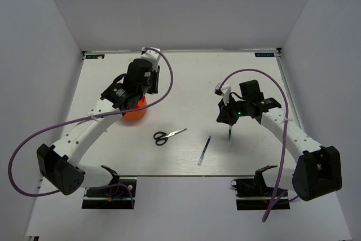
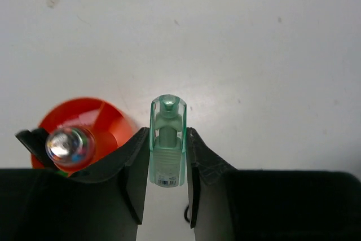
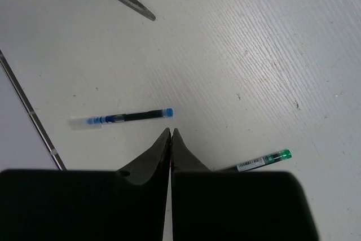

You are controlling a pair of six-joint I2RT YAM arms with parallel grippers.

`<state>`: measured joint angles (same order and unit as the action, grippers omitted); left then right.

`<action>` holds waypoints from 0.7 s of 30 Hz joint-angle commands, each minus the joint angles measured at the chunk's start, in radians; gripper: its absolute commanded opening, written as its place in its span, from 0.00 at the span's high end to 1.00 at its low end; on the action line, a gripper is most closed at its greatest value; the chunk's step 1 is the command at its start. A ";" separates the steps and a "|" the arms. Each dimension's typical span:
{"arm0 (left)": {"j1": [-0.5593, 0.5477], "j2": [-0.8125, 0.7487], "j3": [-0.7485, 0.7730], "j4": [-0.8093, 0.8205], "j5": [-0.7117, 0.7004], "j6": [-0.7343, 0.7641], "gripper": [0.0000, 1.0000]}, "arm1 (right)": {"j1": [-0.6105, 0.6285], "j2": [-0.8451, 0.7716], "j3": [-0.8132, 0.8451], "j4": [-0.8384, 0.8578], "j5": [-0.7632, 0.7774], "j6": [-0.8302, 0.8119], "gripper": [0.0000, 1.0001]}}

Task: Sort the stationery into containers
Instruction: Pick up the stationery from the center of the board, then place the stationery in the storage box.

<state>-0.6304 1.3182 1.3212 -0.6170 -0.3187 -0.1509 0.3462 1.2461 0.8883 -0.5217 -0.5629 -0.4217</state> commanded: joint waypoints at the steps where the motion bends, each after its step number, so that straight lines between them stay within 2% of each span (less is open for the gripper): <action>1: 0.084 -0.036 -0.020 0.253 0.022 0.050 1.00 | -0.006 -0.031 0.021 0.017 -0.038 0.012 0.98; 12: 0.317 0.088 -0.094 0.487 0.191 0.034 1.00 | -0.006 -0.020 0.018 0.023 -0.038 -0.002 0.98; 21: 0.409 0.219 -0.077 0.574 0.250 -0.004 1.00 | -0.006 0.013 0.018 0.023 -0.020 -0.009 0.98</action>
<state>-0.2409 1.5352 1.2339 -0.1104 -0.1143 -0.1345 0.3462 1.2457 0.8883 -0.5213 -0.5793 -0.4240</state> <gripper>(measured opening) 0.389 0.023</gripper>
